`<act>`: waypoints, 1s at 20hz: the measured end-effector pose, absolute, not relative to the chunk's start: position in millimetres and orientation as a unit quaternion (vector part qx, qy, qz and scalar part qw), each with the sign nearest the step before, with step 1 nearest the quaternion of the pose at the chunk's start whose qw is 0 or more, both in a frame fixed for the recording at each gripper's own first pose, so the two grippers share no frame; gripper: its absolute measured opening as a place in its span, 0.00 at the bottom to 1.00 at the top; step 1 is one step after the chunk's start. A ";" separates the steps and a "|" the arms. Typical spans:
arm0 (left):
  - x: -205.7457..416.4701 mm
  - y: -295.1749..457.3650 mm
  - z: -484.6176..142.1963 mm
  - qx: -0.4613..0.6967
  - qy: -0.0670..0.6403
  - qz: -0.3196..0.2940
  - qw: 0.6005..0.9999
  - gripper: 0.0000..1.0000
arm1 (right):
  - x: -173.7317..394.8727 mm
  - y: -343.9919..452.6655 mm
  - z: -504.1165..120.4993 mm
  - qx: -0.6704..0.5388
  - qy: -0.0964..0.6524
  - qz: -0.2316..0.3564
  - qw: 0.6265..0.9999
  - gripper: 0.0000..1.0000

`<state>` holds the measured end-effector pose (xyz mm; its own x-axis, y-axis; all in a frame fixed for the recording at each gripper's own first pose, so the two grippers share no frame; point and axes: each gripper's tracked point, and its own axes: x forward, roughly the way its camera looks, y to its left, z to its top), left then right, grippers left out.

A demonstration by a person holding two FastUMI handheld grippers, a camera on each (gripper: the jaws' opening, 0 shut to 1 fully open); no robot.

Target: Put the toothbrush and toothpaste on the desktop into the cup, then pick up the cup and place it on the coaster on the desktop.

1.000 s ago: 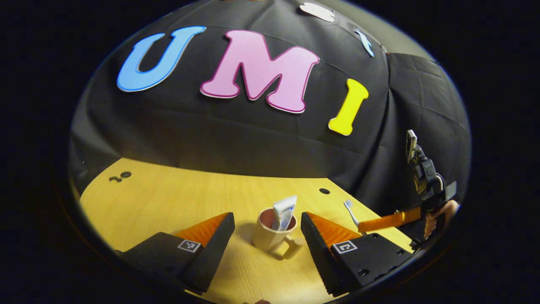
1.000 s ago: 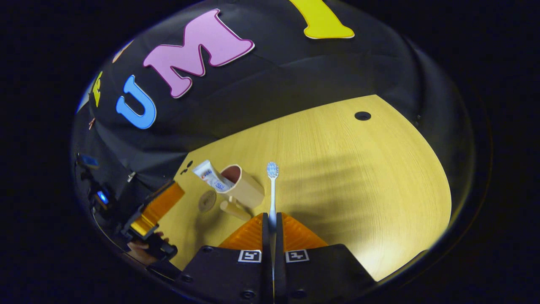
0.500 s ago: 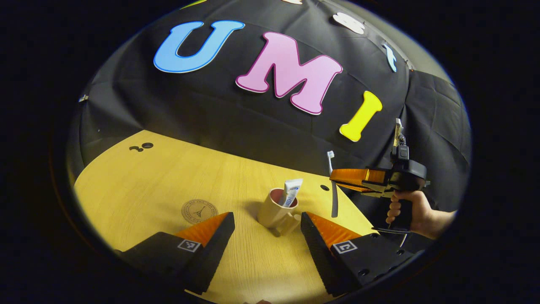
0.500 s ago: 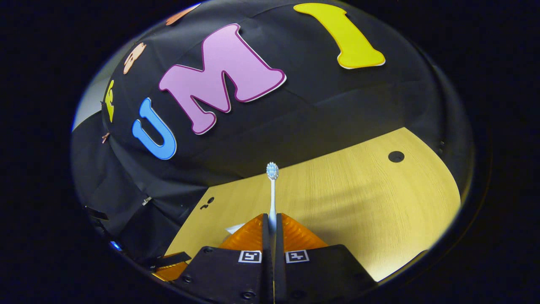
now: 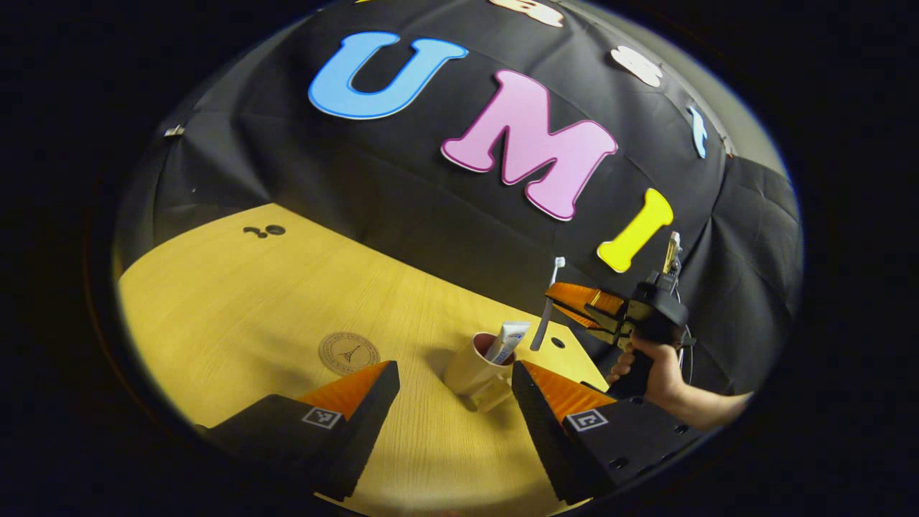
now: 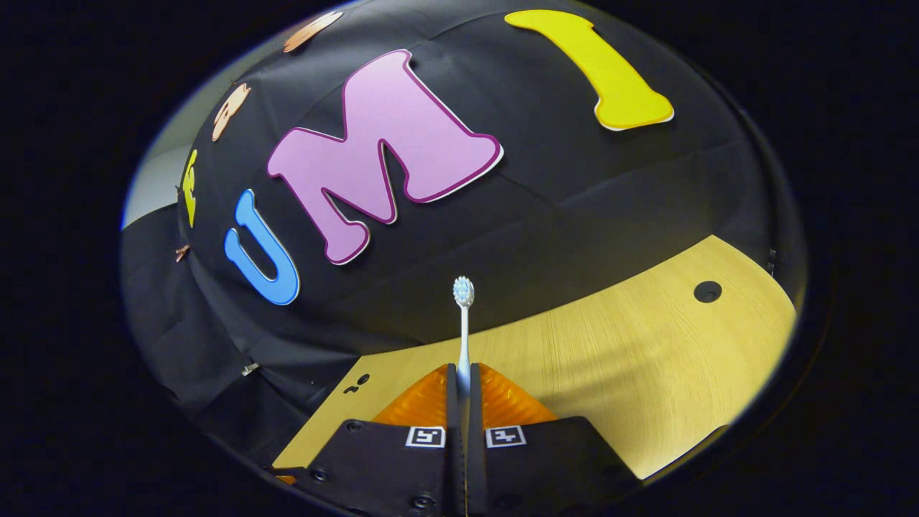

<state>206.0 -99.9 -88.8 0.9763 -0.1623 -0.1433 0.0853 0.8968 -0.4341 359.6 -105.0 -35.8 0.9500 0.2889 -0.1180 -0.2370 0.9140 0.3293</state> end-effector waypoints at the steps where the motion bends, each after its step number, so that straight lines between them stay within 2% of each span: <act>1: 205.4 -96.4 -91.0 -0.226 0.086 -0.060 0.969 0.97 | 363.1 -100.7 -40.6 0.148 0.078 0.139 0.976 0.06; 6: 203.0 -91.9 -117.1 -0.235 0.102 -0.071 0.964 0.96 | 369.9 -92.7 -55.3 0.072 0.031 0.143 0.987 0.06; 14: 208.2 -104.8 -131.3 -0.211 0.124 -0.082 0.966 0.96 | 354.4 -88.4 -76.4 0.038 0.026 0.146 0.988 0.12; 16: 209.5 -109.6 -130.5 -0.206 0.128 -0.086 0.966 0.96 | 349.7 -91.8 -77.3 0.038 0.030 0.144 0.988 0.22; 17: 210.1 -111.3 -130.9 -0.205 0.130 -0.087 0.966 0.96 | 347.5 -97.0 -78.9 0.029 0.034 0.138 0.989 0.31; 18: 209.9 -111.2 -130.2 -0.205 0.131 -0.087 0.966 0.96 | 344.4 -100.8 -79.5 0.020 0.036 0.133 0.990 0.29; 19: 210.3 -112.7 -129.7 -0.206 0.132 -0.088 0.966 0.96 | 340.1 -103.4 -79.5 0.015 0.040 0.132 0.990 0.49; 20: 209.6 -112.7 -128.7 -0.207 0.133 -0.087 0.965 0.96 | 333.4 -103.6 -77.9 0.014 0.043 0.135 0.990 0.55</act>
<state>209.6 -112.7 -128.7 0.9493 -0.2238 -0.2208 0.1135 0.8989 -0.4231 333.4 -103.6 -77.9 0.9597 0.2692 -0.0813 -0.2667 0.9630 0.0397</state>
